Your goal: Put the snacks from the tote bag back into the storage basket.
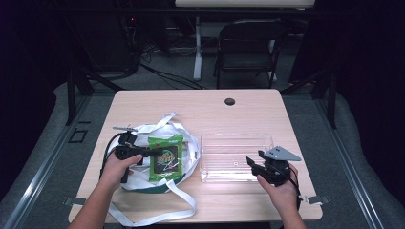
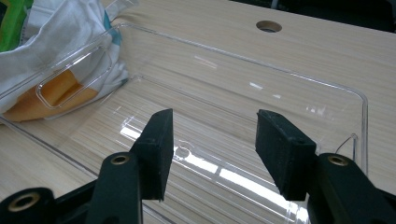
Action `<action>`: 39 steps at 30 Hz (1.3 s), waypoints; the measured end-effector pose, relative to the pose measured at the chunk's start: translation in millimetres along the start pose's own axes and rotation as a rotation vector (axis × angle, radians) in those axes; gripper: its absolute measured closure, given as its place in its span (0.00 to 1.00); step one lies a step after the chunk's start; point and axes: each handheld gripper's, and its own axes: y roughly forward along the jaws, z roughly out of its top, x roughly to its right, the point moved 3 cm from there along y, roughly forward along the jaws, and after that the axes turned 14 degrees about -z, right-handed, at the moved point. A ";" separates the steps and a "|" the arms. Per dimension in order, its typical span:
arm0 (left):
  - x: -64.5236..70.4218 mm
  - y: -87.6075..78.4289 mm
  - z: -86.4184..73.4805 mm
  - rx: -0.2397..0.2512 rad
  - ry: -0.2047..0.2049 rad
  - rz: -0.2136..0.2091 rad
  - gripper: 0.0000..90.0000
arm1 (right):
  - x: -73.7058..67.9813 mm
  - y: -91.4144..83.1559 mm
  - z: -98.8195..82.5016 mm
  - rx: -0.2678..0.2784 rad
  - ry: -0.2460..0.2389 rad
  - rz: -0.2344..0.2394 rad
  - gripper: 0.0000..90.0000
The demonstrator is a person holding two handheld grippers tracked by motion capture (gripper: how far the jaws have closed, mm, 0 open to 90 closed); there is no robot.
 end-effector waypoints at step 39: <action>-1.0 -4.0 -2.6 -0.010 0.030 -0.001 0.77 | 0.1 1.4 -2.1 -0.003 -0.006 -0.003 0.53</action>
